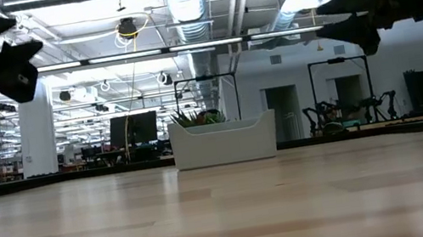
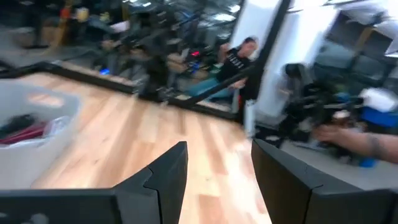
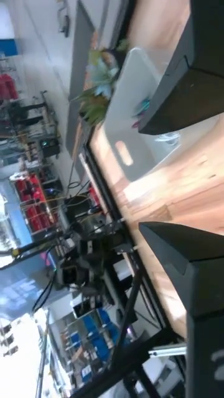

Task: Pick and place USB-C Cables
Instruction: Return to Home Position

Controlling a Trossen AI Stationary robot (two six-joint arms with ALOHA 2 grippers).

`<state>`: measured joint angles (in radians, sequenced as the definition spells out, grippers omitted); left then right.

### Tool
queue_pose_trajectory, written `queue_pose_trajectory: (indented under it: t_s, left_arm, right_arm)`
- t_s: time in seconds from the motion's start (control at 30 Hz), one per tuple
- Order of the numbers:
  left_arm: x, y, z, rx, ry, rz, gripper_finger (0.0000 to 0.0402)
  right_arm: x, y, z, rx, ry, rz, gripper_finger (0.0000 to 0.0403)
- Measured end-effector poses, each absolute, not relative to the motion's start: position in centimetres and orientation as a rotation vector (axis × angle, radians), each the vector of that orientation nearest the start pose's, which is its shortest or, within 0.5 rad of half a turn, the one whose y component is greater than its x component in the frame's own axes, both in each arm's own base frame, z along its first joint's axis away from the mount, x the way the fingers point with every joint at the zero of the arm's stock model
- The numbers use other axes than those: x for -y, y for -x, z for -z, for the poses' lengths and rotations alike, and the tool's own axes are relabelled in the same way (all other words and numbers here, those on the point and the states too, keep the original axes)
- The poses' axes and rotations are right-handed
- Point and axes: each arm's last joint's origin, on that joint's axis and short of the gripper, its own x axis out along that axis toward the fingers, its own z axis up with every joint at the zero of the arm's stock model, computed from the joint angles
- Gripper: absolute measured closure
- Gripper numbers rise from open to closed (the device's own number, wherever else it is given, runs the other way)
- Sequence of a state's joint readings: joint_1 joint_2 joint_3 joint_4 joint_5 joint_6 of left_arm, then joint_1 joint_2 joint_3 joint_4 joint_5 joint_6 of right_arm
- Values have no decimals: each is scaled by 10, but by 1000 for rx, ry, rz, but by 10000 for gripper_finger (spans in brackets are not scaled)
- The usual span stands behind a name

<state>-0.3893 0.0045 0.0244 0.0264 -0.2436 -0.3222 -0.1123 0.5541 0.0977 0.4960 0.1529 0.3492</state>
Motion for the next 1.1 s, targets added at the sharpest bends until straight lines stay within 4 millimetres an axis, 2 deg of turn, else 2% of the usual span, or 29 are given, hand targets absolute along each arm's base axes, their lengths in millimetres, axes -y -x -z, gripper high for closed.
queue_pose_trajectory:
  t_s: [0.13,1.1]
  left_arm:
    - [32,-92,-173,30,310,218,233]
    - [32,-92,-171,20,331,208,233]
  right_arm:
    - [20,-136,-184,46,-369,269,137]
    - [20,-133,-157,-227,-374,321,137]
